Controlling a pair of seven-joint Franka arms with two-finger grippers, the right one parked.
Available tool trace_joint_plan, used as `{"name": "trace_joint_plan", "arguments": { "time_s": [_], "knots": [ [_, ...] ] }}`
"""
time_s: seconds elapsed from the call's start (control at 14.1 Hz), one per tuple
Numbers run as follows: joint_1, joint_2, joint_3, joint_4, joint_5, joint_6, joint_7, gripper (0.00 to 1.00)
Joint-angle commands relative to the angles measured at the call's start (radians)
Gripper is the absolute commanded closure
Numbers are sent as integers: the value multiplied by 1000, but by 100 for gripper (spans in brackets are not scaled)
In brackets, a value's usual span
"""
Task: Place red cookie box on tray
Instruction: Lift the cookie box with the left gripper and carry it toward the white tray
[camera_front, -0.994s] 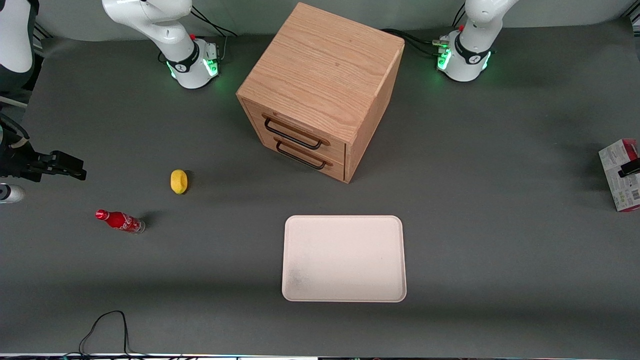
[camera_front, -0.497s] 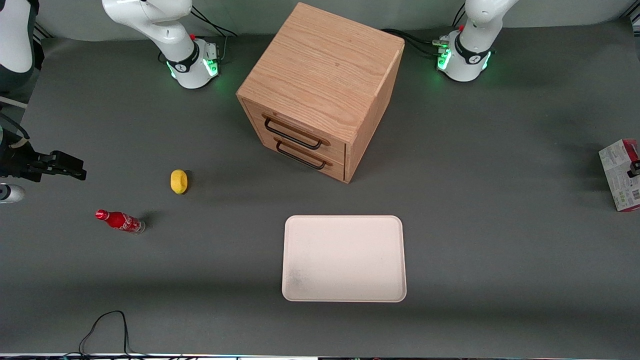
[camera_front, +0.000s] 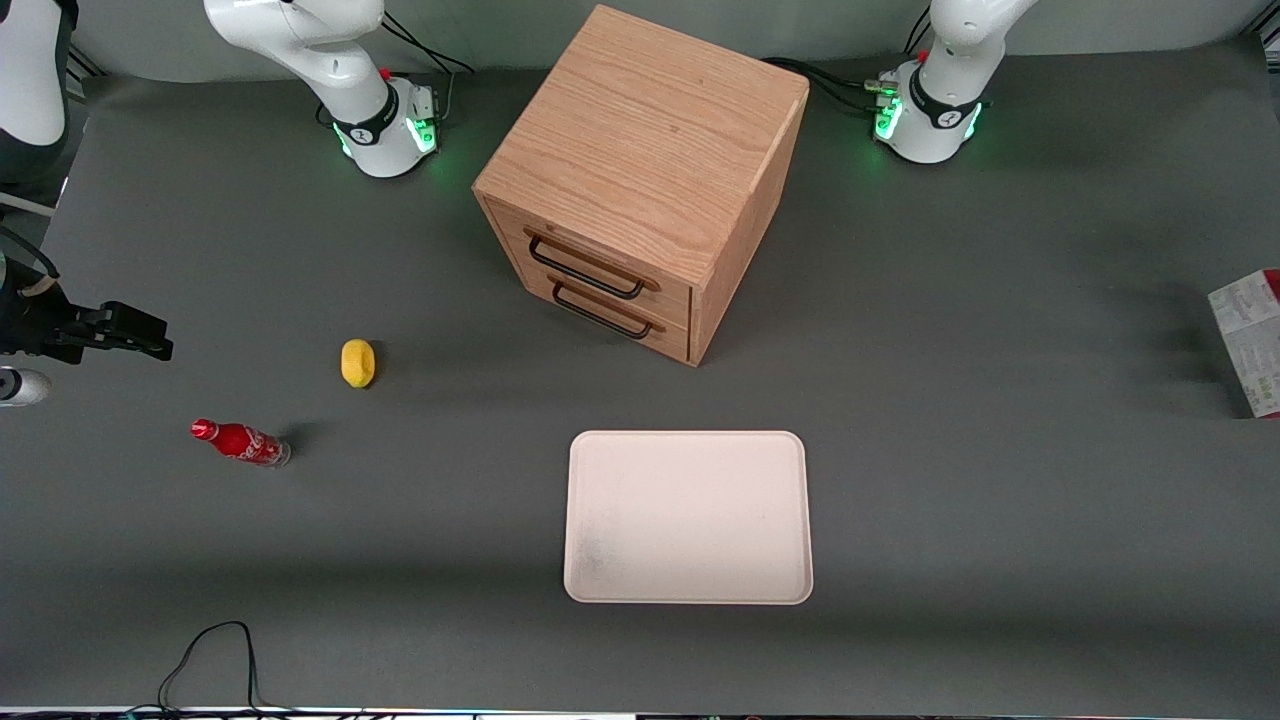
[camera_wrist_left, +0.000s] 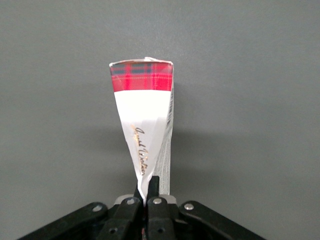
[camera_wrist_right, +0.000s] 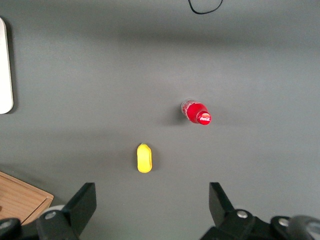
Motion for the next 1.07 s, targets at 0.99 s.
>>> {"name": "trace_joint_plan", "arguments": {
  "time_s": [0.99],
  "knots": [
    [-308,-179,6,558,42,-790,-129,100]
  ]
}}
